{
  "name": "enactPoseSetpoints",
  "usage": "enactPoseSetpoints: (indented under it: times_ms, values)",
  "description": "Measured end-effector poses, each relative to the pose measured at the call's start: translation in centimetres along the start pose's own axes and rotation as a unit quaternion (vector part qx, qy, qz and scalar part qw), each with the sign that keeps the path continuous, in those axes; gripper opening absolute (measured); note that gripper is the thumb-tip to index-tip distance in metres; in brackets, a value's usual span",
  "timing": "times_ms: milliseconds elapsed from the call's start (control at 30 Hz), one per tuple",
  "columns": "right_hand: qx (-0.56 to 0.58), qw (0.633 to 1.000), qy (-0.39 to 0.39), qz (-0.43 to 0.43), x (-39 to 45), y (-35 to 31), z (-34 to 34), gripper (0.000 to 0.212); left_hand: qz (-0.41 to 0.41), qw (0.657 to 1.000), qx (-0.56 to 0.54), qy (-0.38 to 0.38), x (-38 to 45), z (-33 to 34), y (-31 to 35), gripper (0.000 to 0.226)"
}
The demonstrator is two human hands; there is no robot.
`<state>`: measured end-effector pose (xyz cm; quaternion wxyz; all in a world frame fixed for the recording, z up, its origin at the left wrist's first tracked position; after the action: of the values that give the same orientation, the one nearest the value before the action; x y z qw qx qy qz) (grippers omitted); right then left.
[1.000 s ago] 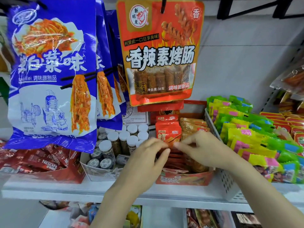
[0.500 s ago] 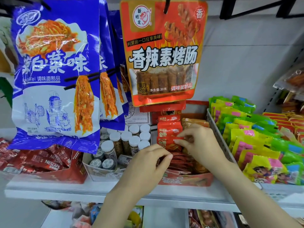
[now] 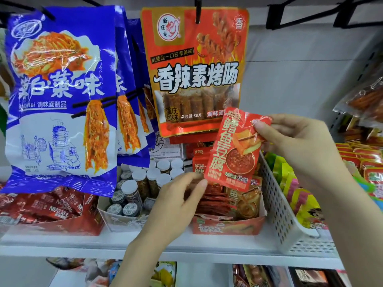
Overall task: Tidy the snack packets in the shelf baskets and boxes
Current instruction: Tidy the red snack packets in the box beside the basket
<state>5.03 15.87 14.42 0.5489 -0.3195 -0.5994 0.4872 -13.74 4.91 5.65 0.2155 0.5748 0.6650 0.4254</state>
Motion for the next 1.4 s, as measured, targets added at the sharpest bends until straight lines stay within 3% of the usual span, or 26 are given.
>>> enactPoseSetpoints:
  times_ms: [100, 233, 433, 600, 667, 767, 800, 867, 967, 1133, 1267, 1400]
  values:
    - [0.003, 0.999, 0.005, 0.031, -0.2, 0.4, -0.3, 0.005, -0.030, 0.985, -0.168, -0.042, 0.0, 0.3, 0.7, 0.034]
    - [-0.005, 0.999, 0.023, 0.042, -0.1, 0.4, -1.0, 0.012, -0.055, 0.938, -0.331, -0.084, -0.1, 0.9, 1.7, 0.032]
    - [0.030, 0.997, -0.004, 0.070, -0.4, 0.7, -0.7, 0.005, -0.070, 0.945, -0.316, -0.051, -0.3, 1.1, 1.8, 0.022]
    - [0.025, 0.996, -0.009, 0.087, -0.4, 0.9, -1.0, 0.003, -0.076, 0.936, -0.335, -0.071, -0.4, 1.2, 2.1, 0.023]
    - [0.049, 0.994, -0.036, 0.092, -0.5, 0.9, -0.6, 0.006, -0.091, 0.895, -0.421, -0.117, -0.5, 1.7, 2.4, 0.031]
    - [0.134, 0.979, -0.113, 0.105, -1.0, 1.0, 0.9, 0.012, -0.137, 0.752, -0.603, -0.227, -1.0, 2.8, 3.9, 0.074]
    - [0.163, 0.971, -0.139, 0.108, -1.2, 1.1, 1.5, 0.013, -0.142, 0.730, -0.618, -0.255, -1.3, 3.1, 4.4, 0.078]
    - [0.198, 0.959, -0.171, 0.105, -1.5, 1.3, 2.5, 0.012, -0.146, 0.729, -0.614, -0.265, -1.5, 3.8, 4.6, 0.069]
    - [0.151, 0.971, -0.155, 0.100, -1.5, 1.7, 2.5, 0.025, -0.196, 0.734, -0.616, -0.208, -1.3, 4.3, 3.8, 0.060]
    - [0.135, 0.970, -0.121, 0.159, -1.0, 2.0, 1.0, 0.040, -0.201, 0.865, -0.459, 0.022, -0.4, 2.4, 1.3, 0.032]
    - [0.037, 0.982, -0.150, 0.112, -1.4, 2.0, 1.4, 0.029, -0.156, 0.905, -0.382, 0.104, -0.7, 1.6, 1.2, 0.026]
    - [0.020, 0.989, -0.105, 0.107, -1.3, 2.5, 1.2, 0.019, -0.141, 0.912, -0.373, 0.094, -0.7, 1.4, 1.5, 0.027]
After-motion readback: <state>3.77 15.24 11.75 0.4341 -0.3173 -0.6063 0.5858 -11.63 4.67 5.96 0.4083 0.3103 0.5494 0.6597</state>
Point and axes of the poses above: each hand's wrist, its own x-axis towards the middle knuckle, its own z-axis out of the palm, y = z × x, the point moved 5 cm from there along x, towards the middle knuckle, and after that the axes turned 5 degrees about -z, right-handed, at the moved point
